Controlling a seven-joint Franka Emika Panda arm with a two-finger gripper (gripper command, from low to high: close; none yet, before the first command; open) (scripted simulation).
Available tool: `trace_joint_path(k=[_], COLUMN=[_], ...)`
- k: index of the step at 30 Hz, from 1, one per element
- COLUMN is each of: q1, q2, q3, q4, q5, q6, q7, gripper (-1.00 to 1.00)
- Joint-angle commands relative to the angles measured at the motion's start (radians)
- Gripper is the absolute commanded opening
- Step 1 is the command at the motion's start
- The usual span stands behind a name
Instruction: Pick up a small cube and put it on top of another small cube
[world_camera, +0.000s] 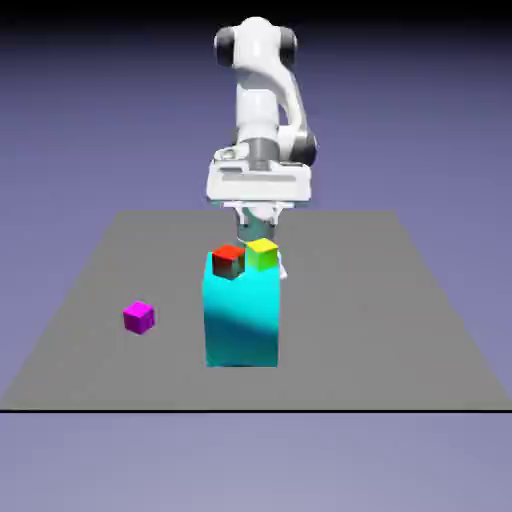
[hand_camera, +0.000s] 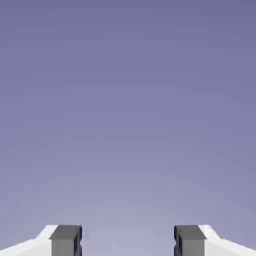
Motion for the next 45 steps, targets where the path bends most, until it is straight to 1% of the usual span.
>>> trace_joint_path(k=[1, 25, 27, 29, 33, 34, 35, 36, 40, 42, 44, 45], q1=[0.024, 0.067, 0.019, 0.012, -0.088, -0.091, -0.091, -0.091, 0.009, 0.012, 0.018, 0.011], q2=[0.033, 0.903, 0.928, 0.928, 1.073, 1.077, 1.077, 1.077, 0.933, 0.928, 0.954, 0.93], q3=[-0.031, -0.809, -0.828, -0.828, -0.693, -0.69, -0.69, -0.69, -0.824, -0.828, -0.755, -0.719], q4=[0.025, 0.397, 0.383, 0.38, 0.348, 0.347, 0.347, 0.347, 0.379, 0.38, 0.395, 0.402], q5=[0.029, 0.212, 0.168, 0.161, 0.306, 0.31, 0.31, 0.31, 0.166, 0.161, 0.213, 0.226], q6=[-0.005, -0.745, -0.818, -0.825, -0.672, -0.668, -0.668, -0.668, -0.821, -0.825, -0.792, -0.801], q7=[-0.008, -0.396, -0.423, -0.425, -0.519, -0.522, -0.522, -0.522, -0.428, -0.425, -0.425, -0.411], gripper=[0.0, 0.0, 0.0, 0.0, 0.0, 0.0, -1.0, -1.0, -1.0, -1.0, -1.0, -1.0])
